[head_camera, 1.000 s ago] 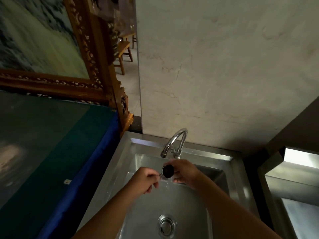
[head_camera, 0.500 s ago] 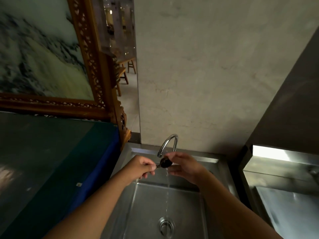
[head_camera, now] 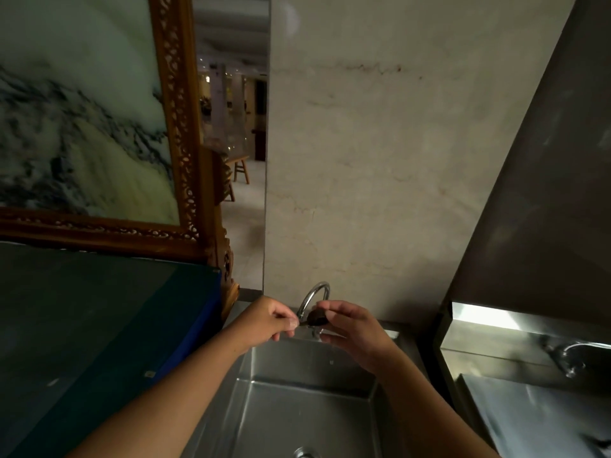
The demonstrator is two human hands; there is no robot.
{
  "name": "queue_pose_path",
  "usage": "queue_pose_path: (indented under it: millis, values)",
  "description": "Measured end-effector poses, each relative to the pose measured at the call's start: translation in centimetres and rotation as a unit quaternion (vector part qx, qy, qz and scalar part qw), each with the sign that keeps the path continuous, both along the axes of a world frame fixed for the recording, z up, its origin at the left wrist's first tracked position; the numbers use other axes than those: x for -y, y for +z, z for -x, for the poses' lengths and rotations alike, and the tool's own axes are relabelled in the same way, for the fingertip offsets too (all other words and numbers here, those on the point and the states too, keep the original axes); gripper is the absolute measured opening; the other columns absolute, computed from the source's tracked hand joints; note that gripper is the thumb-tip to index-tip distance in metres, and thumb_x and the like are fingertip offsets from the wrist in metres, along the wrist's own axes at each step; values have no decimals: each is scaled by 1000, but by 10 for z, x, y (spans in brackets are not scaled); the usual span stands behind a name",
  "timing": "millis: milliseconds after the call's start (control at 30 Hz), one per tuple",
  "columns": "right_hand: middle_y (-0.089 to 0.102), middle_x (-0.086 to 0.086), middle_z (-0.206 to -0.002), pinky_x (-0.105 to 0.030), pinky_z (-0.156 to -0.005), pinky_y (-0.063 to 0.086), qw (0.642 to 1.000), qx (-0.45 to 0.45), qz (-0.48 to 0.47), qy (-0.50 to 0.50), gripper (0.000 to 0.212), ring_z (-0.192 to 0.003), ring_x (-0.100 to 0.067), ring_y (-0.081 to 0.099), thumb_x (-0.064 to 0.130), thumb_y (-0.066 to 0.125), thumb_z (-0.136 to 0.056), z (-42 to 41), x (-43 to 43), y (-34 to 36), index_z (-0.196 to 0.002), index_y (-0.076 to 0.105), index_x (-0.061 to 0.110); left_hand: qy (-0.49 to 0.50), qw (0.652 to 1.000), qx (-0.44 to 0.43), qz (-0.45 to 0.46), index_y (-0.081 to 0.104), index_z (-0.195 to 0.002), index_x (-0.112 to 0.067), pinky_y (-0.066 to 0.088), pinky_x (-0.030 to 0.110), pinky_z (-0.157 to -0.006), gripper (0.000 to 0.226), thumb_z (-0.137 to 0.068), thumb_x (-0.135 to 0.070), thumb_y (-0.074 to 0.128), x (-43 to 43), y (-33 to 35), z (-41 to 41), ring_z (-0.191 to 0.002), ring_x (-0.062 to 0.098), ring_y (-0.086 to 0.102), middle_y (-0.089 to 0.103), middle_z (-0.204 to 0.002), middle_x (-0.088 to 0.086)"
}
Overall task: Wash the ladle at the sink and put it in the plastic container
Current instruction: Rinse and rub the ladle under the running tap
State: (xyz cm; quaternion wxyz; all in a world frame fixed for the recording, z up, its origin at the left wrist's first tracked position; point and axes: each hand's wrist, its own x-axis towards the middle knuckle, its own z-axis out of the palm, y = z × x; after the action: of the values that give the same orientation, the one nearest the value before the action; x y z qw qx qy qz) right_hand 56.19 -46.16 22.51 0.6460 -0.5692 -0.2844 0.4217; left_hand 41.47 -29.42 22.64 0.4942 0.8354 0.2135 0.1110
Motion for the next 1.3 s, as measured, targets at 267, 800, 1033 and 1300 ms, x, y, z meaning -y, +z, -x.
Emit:
queue_pose_path:
  millis: [267, 800, 1033, 1300]
  values:
    - [72, -16, -109, -39, -88, 49, 1000, -15, -7, -10, 24, -102, -28, 66, 5, 52, -95, 8, 16, -7, -108, 71, 12, 11, 999, -20, -31, 73, -81, -30, 48, 17, -56, 7, -84, -25, 70, 17, 2, 4, -55, 2, 61, 77, -74, -9]
    - [72, -13, -100, -34, -81, 49, 1000, 13, 10, -15, 21, -92, -26, 67, 2, 51, -95, -2, 11, 4, -106, 69, 9, -17, 998, -45, 30, 69, -100, -24, 57, 25, -62, 16, -86, -15, 67, 30, -4, -3, -66, 13, 71, 77, -81, 0]
    - [69, -11, -110, -38, -86, 50, 992, 112, -2, -58, 25, -96, -24, 65, 14, 61, -93, -4, -2, 18, -118, 63, 12, 8, 987, 30, 161, 70, -100, -10, 60, 29, -69, 13, -88, -13, 66, 55, -10, -15, -83, 24, 75, 78, -89, 12]
    - [73, -10, -102, -33, -82, 53, 937, 316, 132, -70, 36, -92, -21, 69, 27, 74, -83, 0, 5, -11, -112, 66, 7, 152, 898, 169, 376, 66, -107, -3, 58, 44, -80, 17, -91, -7, 61, 58, -21, -25, -85, 32, 75, 77, -92, 16]
